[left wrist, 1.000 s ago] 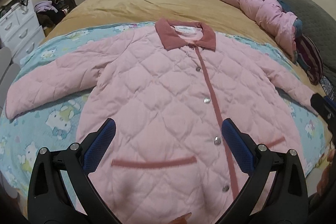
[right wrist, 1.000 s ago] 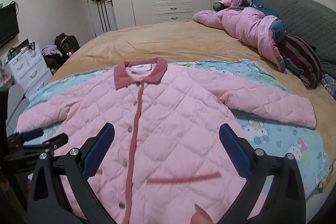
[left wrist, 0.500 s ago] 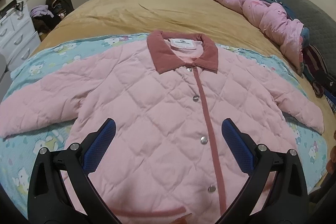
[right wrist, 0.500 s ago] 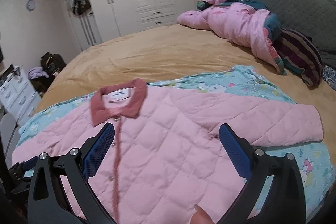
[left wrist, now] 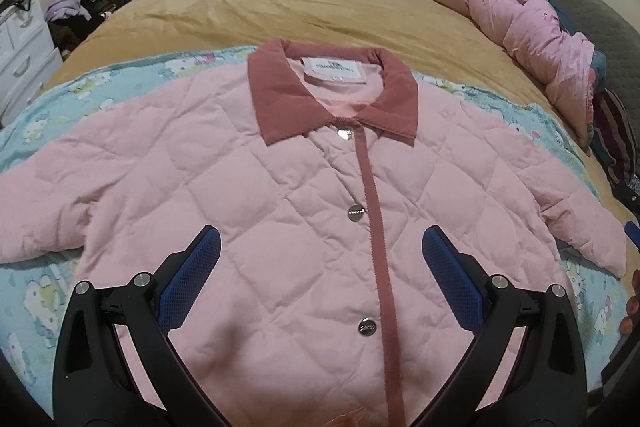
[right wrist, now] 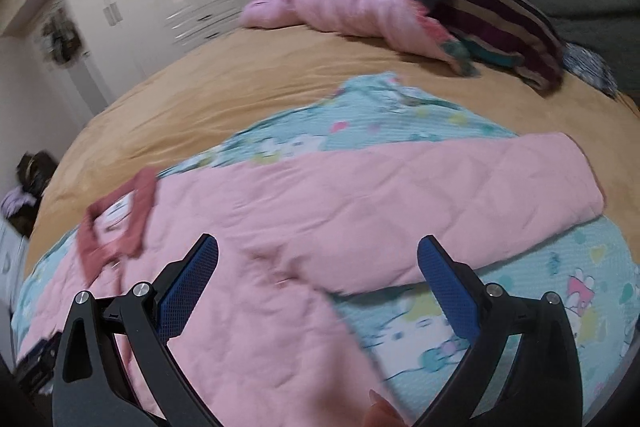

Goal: Fold large clothes
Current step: 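Move the right tool to the sleeve cuff nearest it and grasp it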

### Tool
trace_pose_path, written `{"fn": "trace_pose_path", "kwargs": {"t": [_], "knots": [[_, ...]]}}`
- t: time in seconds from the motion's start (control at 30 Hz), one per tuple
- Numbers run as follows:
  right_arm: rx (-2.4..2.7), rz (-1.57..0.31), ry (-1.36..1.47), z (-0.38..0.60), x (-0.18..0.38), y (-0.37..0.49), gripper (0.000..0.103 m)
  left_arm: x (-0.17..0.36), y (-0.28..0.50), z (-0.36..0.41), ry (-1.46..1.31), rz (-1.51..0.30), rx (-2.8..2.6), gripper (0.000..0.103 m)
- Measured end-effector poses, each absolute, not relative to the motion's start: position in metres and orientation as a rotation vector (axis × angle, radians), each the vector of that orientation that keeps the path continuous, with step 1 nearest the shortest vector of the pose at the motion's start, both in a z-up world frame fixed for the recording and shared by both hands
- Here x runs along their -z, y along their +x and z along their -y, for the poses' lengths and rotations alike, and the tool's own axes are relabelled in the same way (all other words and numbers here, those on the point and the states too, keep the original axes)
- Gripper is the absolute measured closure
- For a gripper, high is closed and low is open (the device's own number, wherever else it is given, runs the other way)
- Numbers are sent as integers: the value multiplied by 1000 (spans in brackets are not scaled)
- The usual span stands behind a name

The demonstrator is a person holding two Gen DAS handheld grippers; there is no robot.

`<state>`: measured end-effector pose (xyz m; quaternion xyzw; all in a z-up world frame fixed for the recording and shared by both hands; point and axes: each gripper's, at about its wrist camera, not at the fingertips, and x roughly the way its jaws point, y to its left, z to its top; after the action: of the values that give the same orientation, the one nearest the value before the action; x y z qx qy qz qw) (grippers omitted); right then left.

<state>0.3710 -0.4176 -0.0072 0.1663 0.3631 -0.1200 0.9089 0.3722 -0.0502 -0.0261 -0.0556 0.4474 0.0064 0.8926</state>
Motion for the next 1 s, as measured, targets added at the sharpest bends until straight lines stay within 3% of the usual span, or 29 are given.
{"fn": "trace_pose_path", "kwargs": {"t": [0.63, 1.0], "knots": [[680, -755, 669, 558, 76, 341, 4, 66, 407, 143, -4, -984, 129, 8], [817, -790, 890, 606, 135, 330, 4, 77, 432, 158, -3, -986, 141, 8]]}}
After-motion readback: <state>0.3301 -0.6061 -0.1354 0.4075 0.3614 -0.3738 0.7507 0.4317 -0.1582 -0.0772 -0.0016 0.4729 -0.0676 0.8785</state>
